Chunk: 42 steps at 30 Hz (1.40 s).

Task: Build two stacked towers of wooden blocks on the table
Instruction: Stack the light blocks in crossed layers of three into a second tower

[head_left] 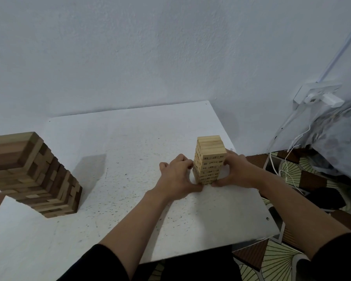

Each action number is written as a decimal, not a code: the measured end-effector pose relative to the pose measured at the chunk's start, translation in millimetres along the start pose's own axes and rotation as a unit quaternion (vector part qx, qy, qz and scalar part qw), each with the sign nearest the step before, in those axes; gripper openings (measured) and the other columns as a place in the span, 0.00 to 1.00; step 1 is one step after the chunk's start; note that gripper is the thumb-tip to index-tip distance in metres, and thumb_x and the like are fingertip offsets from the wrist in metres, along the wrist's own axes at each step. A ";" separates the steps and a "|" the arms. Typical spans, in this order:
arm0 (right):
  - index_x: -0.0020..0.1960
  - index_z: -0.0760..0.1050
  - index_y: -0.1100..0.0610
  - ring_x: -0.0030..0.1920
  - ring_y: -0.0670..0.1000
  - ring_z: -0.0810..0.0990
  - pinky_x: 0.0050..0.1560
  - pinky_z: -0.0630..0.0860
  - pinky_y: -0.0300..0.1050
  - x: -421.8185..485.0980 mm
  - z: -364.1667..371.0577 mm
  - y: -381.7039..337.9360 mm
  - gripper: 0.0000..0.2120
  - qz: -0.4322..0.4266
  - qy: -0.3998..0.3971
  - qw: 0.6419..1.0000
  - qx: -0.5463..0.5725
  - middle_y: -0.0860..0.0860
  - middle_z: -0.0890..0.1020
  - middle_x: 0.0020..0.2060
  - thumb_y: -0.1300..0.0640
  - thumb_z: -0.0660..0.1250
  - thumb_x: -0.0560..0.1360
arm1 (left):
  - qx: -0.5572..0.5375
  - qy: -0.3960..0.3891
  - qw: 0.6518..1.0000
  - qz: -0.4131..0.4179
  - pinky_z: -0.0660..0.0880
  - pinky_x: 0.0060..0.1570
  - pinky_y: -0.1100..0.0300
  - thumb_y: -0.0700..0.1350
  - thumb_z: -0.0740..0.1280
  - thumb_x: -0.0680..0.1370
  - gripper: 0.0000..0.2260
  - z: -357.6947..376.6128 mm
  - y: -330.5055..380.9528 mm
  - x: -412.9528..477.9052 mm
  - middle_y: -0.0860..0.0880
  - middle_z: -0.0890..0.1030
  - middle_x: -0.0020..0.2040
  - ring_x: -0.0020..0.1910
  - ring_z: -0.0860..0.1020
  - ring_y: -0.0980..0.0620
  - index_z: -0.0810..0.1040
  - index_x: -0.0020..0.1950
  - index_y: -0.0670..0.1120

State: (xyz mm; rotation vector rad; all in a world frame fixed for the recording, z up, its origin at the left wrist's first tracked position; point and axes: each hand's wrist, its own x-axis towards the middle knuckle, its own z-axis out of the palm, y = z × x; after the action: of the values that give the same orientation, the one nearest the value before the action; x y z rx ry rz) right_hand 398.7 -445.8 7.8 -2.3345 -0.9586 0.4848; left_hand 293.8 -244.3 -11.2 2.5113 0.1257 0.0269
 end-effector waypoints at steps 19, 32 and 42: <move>0.59 0.80 0.41 0.63 0.46 0.71 0.64 0.57 0.48 -1.6 -1.1 -8.0 0.24 0.004 -0.005 1.000 0.010 0.43 0.76 0.58 0.47 0.82 0.65 | -0.001 0.000 1.000 0.001 0.62 0.56 0.51 0.60 0.78 0.65 0.18 -1.6 -0.5 1.2 0.59 0.72 0.50 0.50 0.72 0.60 0.78 0.51 0.57; 0.58 0.80 0.37 0.62 0.42 0.71 0.70 0.63 0.59 4.8 6.3 -5.7 0.26 -0.006 -0.015 0.999 0.037 0.37 0.76 0.56 0.39 0.79 0.61 | 0.001 0.005 1.000 0.011 0.61 0.56 0.53 0.60 0.77 0.66 0.20 -4.1 -9.0 -0.6 0.59 0.72 0.51 0.51 0.71 0.61 0.79 0.55 0.58; 0.56 0.80 0.37 0.62 0.45 0.73 0.66 0.66 0.60 15.0 23.2 -12.8 0.26 -0.024 -0.009 0.999 0.036 0.42 0.78 0.57 0.35 0.77 0.59 | 0.000 0.009 1.000 0.010 0.61 0.55 0.53 0.62 0.76 0.66 0.21 -10.9 -26.3 -7.4 0.60 0.72 0.50 0.51 0.72 0.61 0.80 0.56 0.58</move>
State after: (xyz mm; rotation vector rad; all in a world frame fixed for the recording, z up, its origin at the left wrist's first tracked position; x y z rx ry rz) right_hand 390.2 -419.1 -3.9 -2.2423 -0.9871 0.5129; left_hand 283.6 -217.5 -17.7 2.5132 0.1087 0.0582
